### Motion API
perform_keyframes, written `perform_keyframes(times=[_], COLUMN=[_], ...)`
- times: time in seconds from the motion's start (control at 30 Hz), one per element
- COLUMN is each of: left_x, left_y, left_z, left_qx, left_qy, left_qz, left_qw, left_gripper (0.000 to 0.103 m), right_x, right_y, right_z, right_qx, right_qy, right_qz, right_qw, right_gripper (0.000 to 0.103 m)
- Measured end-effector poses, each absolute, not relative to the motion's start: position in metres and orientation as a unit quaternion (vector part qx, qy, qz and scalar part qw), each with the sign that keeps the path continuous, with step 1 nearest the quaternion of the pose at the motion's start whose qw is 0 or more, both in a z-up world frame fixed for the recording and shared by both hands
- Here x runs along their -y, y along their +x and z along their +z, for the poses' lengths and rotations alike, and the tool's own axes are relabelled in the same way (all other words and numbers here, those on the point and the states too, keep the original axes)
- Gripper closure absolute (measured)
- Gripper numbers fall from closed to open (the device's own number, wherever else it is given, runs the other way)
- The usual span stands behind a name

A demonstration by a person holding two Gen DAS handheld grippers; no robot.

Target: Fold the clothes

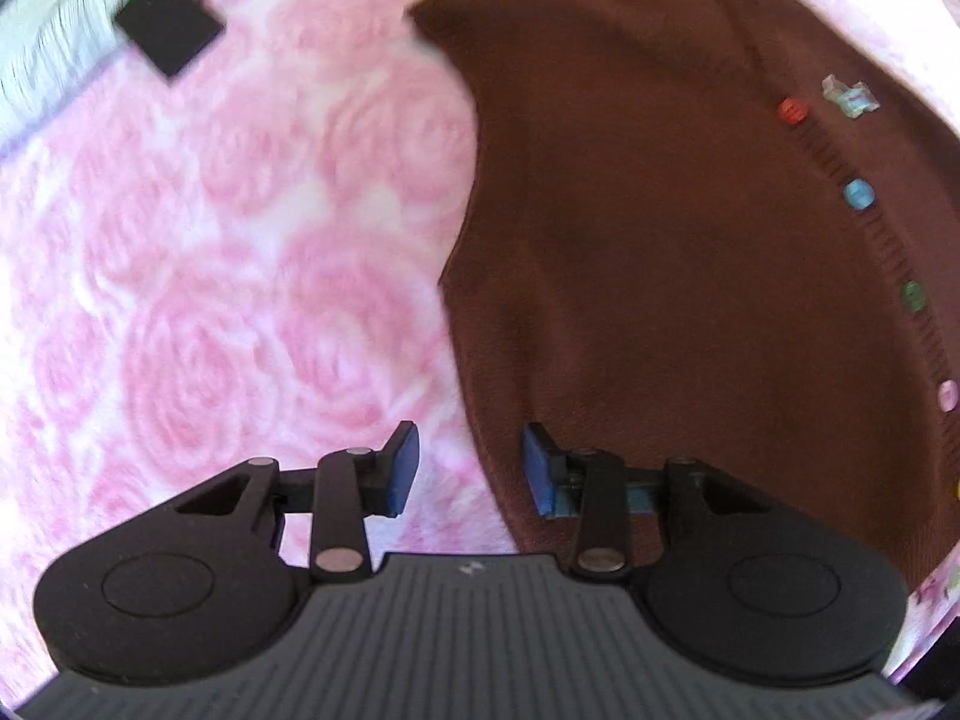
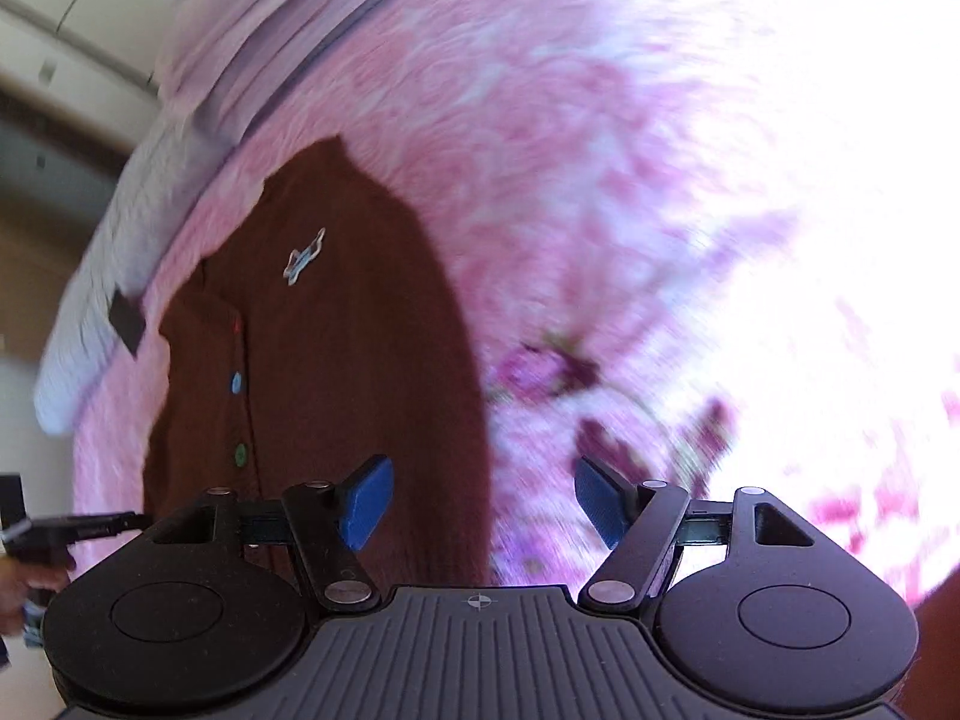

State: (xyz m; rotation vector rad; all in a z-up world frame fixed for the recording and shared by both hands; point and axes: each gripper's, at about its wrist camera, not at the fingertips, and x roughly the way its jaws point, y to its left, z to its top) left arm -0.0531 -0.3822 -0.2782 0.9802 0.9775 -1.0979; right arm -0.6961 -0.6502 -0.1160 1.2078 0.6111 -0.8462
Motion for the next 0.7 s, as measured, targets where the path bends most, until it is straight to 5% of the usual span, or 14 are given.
perform_keyframes(times=[0.23,0.4,0.7], left_x=[0.391,0.352,0.236], left_y=[-0.16,-0.244,-0.206], left_z=[-0.238,-0.258,-0.271], left_qx=[-0.334,-0.243,-0.133], left_qy=[0.436,0.508,0.611], left_qz=[-0.651,-0.737,-0.691], left_qw=[0.523,0.374,0.363], left_gripper=[0.067,0.065,0.058], right_x=[0.615,0.583,0.524], right_y=[-0.715,-0.724,-0.701], right_z=[-0.123,-0.13,-0.103], right_qx=[-0.218,-0.155,-0.145], right_qy=[0.579,0.606,0.58], right_qz=[-0.399,-0.434,-0.454], right_qw=[0.676,0.648,0.661], right_gripper=[0.033,0.044,0.044])
